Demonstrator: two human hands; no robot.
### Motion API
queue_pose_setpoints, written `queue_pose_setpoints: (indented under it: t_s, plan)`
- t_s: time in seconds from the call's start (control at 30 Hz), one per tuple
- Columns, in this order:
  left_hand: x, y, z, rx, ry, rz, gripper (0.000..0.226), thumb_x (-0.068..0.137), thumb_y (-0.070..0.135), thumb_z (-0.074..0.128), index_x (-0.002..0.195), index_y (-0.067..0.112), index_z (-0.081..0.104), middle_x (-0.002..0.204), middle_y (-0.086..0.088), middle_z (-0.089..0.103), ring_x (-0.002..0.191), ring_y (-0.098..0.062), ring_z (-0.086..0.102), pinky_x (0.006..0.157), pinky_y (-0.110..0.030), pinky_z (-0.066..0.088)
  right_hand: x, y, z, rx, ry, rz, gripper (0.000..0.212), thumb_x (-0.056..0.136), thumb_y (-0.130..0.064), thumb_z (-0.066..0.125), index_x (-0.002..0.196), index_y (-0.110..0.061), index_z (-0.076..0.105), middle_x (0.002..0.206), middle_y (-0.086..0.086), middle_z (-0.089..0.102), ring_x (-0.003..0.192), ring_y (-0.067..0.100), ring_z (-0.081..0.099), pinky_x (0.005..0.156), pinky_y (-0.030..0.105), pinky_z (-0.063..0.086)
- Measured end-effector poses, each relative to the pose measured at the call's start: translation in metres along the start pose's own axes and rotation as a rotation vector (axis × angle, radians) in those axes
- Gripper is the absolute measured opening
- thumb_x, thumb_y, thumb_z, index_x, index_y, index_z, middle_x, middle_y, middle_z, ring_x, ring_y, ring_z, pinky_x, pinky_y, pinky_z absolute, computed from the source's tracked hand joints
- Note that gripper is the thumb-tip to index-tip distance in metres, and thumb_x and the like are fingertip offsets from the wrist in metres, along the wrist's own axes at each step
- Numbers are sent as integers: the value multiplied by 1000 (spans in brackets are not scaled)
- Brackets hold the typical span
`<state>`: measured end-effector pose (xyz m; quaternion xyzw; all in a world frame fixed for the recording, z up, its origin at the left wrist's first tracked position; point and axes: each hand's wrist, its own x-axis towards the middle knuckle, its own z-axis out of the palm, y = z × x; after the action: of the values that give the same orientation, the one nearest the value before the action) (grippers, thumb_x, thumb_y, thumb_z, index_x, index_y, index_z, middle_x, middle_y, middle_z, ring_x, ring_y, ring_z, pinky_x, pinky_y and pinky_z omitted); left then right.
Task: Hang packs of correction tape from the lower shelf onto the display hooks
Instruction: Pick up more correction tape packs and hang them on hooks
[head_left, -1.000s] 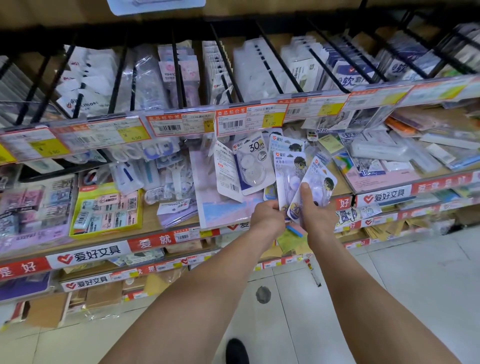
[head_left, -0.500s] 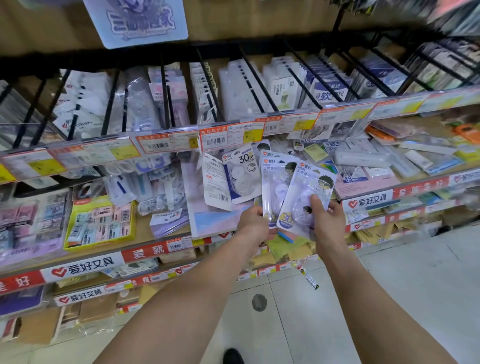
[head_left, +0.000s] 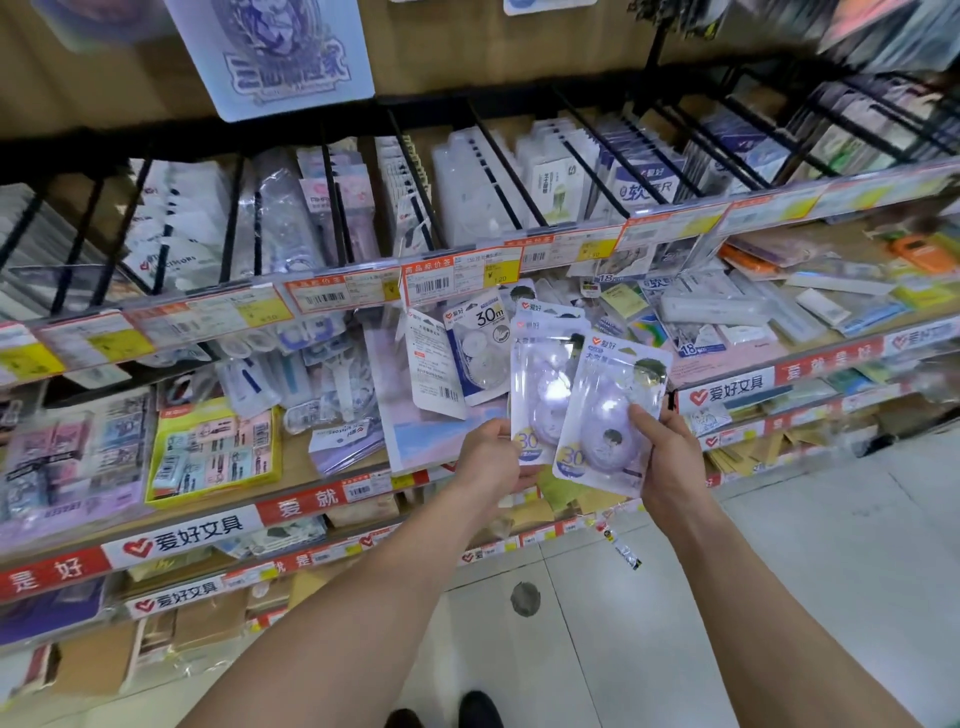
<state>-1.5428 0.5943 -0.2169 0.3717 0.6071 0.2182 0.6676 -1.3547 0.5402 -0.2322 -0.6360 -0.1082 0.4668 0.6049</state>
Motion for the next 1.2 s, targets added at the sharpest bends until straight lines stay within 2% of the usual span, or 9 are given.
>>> queue_pose_setpoints:
  t_s: [0.07, 0.13, 0.2, 0.33, 0.4, 0.53, 0.73, 1.0, 1.2]
  plan:
    - [-12, -2, -14, 10, 22, -5, 31, 97, -2, 40, 102, 16, 65, 105, -12, 72, 87, -28, 73, 66, -33, 61, -7, -5, 0, -44, -60, 0, 36, 74, -32, 83, 100, -16, 64, 112, 14, 75, 108, 34, 69, 103, 52, 48]
    - [-22, -3, -27, 7, 26, -2, 32, 99, -1, 40, 99, 19, 64, 105, -10, 71, 88, -28, 74, 66, -34, 60, -15, -12, 5, -64, -103, -11, 26, 82, -24, 79, 101, -12, 65, 110, 9, 76, 112, 29, 69, 109, 53, 45]
    - [-33, -2, -38, -19, 26, 5, 32, 100, 0, 39, 97, 21, 63, 98, -5, 70, 87, -28, 74, 74, -38, 61, -25, -22, 13, -42, -160, -23, 18, 90, -7, 70, 107, -12, 67, 109, 5, 77, 110, 28, 70, 105, 48, 49]
    - [-56, 2, -54, -59, 11, 24, 28, 103, 4, 40, 99, 21, 61, 99, -3, 67, 80, -25, 73, 81, -42, 61, -45, -42, 31, -57, -251, -82, 36, 89, 7, 63, 120, -10, 68, 119, 15, 74, 111, 35, 69, 98, 46, 53]
    - [-68, 3, -60, -60, -10, 42, 24, 105, 7, 41, 101, 21, 60, 106, -6, 69, 79, -24, 74, 79, -40, 61, -54, -53, 39, -49, -273, -98, 31, 90, 9, 60, 113, -8, 71, 113, 16, 75, 103, 33, 71, 92, 44, 56]
    - [-92, 8, -70, -55, -38, 95, 21, 106, 10, 42, 108, 20, 60, 111, -9, 71, 77, -21, 75, 65, -32, 58, -75, -73, 48, -58, -293, -154, 10, 95, -5, 66, 102, 0, 70, 104, 17, 73, 97, 32, 69, 95, 46, 53]
    - [-120, 13, -76, -82, -5, 137, 19, 105, 9, 43, 106, 17, 61, 113, -13, 70, 85, -29, 76, 71, -37, 61, -86, -93, 44, -95, -347, -184, 6, 89, -22, 76, 95, -21, 75, 103, 11, 76, 99, 30, 69, 103, 53, 48]
    - [-126, 25, -34, -165, 112, 175, 18, 105, 8, 47, 99, 22, 57, 105, -1, 62, 91, -31, 74, 74, -39, 60, -67, -151, 31, -98, -500, -251, 24, 92, 7, 63, 106, -12, 62, 84, 5, 76, 72, 21, 72, 69, 34, 58]
    - [-134, 41, -4, -204, 166, 227, 14, 105, 9, 47, 115, 16, 52, 115, -5, 59, 89, -28, 75, 72, -39, 61, -61, -197, 27, -73, -594, -346, 21, 86, 3, 70, 96, -14, 64, 80, 4, 75, 69, 19, 70, 69, 32, 57]
